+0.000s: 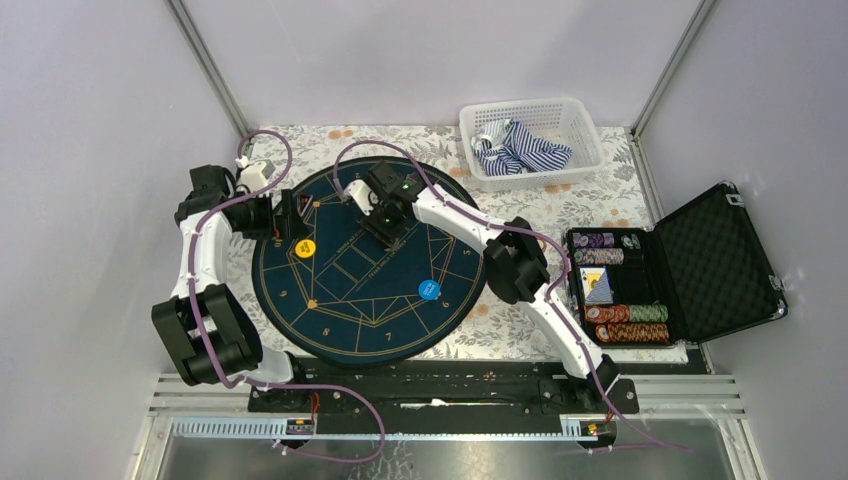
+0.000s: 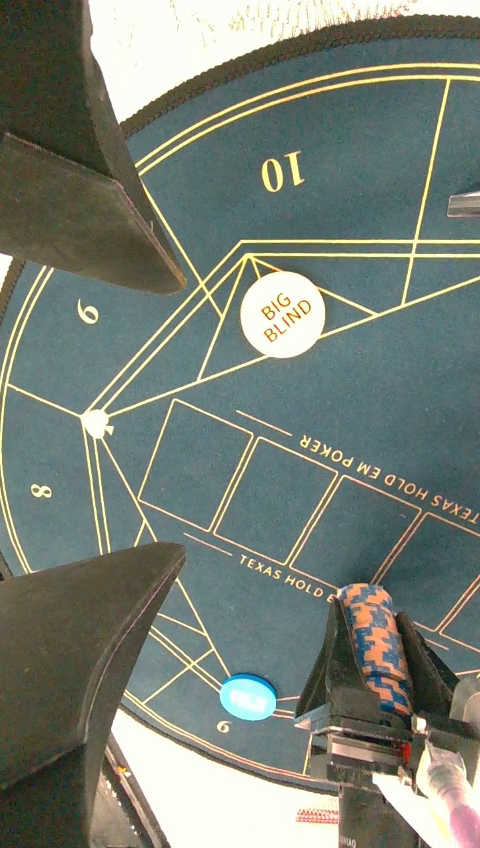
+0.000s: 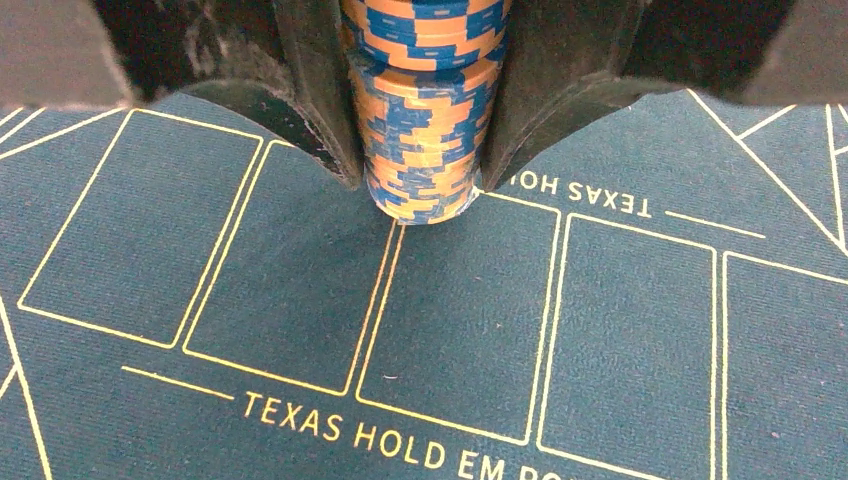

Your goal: Distribute texas hold em gaming equipment

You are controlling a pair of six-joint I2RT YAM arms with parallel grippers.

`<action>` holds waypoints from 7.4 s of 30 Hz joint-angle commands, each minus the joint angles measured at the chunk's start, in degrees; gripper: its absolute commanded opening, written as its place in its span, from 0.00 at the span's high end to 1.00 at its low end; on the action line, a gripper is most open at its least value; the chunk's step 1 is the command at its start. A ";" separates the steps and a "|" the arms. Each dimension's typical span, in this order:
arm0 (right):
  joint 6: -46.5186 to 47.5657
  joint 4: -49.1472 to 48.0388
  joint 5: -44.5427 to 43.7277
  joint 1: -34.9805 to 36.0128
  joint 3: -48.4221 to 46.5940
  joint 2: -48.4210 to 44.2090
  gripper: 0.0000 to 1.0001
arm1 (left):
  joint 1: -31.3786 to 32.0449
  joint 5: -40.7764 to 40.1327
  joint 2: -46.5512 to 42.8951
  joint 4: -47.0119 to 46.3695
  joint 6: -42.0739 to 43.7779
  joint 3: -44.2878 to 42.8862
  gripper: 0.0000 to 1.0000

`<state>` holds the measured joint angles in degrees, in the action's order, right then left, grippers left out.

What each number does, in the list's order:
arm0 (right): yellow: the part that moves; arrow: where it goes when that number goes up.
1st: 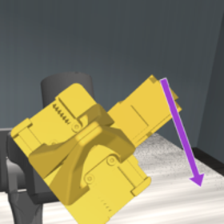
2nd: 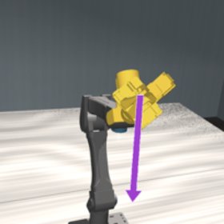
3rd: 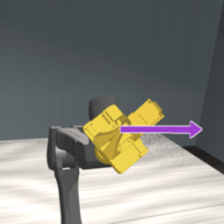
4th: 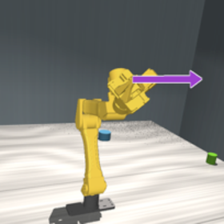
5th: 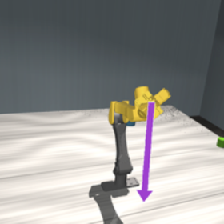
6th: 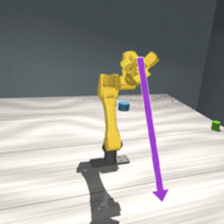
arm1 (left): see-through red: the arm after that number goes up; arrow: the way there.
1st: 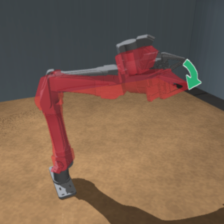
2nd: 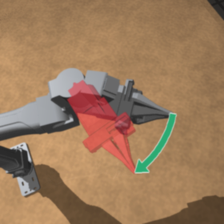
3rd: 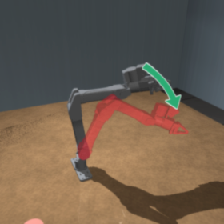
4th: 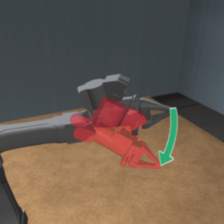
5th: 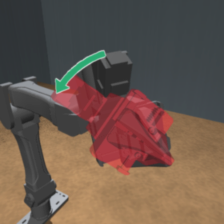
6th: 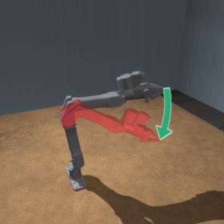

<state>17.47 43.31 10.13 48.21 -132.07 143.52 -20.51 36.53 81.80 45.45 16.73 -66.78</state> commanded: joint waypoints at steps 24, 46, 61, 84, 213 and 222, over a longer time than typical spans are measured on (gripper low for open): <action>-0.87 -0.44 -0.13 1.02 1.59 -7.65 0.09 | -0.32 3.09 -1.09 0.54 0.62 -3.71 0.01; -1.83 1.71 -0.16 -1.26 6.68 -12.14 0.12 | -0.39 3.85 -1.67 1.22 0.68 -4.41 0.01; -2.40 2.86 1.85 -2.06 2.83 -8.18 0.17 | -0.33 3.85 -0.88 1.21 1.02 -5.14 0.01; -6.12 0.15 1.99 -7.28 3.08 -12.43 0.60 | -0.36 3.81 -0.72 1.22 1.22 -4.98 0.01; 0.54 -14.88 0.19 -1.64 48.84 -44.49 0.64 | 4.45 2.96 -1.49 -0.58 -1.78 -2.31 0.01; 1.60 -21.26 2.06 -1.62 63.79 -50.91 0.66 | 8.30 1.96 -1.97 -0.55 -3.79 -2.51 0.01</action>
<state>17.43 27.88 10.66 46.92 -71.29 96.99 -13.98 38.96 82.54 45.58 13.93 -67.37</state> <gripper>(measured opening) 0.500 0.988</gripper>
